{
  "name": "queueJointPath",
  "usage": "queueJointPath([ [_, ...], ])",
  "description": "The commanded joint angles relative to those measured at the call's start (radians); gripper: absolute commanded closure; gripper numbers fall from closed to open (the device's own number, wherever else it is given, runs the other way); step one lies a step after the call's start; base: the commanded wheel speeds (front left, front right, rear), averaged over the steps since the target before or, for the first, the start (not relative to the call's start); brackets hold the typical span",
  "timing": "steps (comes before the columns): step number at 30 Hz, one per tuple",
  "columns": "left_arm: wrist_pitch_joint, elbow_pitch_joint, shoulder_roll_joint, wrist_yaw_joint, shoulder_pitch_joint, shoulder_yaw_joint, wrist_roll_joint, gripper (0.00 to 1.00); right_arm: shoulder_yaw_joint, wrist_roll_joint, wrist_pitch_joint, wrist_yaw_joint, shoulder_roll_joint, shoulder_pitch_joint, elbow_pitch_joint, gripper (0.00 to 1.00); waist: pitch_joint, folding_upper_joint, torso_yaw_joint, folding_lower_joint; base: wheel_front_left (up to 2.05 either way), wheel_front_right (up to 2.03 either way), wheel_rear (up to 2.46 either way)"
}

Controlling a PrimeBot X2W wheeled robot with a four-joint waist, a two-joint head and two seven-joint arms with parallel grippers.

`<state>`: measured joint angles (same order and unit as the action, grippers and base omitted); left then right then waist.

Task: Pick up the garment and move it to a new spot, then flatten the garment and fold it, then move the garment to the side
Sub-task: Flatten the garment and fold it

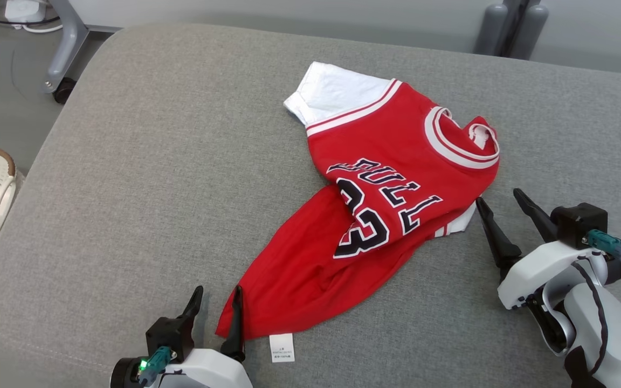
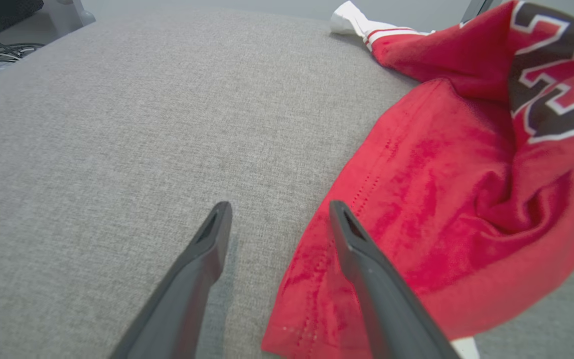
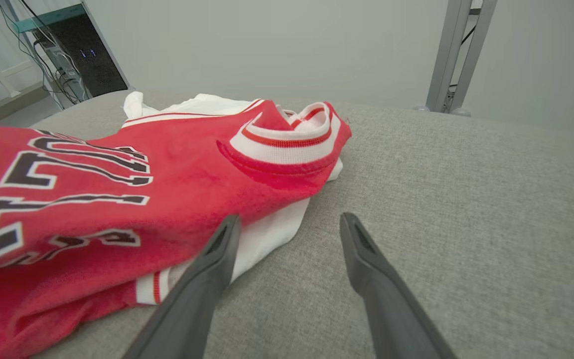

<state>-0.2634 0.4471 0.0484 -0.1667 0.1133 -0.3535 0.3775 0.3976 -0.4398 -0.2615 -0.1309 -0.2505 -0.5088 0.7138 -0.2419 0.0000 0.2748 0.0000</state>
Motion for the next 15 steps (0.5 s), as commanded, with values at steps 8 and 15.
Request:
queueJointPath([
  [8,-0.001,0.008,0.004,0.005,0.010,0.000,0.010,0.00,-0.013,0.029,-0.005,0.000,0.000,-0.034,0.081,0.00,-0.009,0.0000,0.037,0.0000,0.00,0.00,0.00],
  [15,-0.001,0.003,0.004,0.003,0.013,-0.003,0.014,0.00,-0.003,0.058,-0.005,0.000,0.012,-0.069,0.155,0.50,-0.018,0.0000,0.050,0.0000,0.00,0.00,0.00],
])
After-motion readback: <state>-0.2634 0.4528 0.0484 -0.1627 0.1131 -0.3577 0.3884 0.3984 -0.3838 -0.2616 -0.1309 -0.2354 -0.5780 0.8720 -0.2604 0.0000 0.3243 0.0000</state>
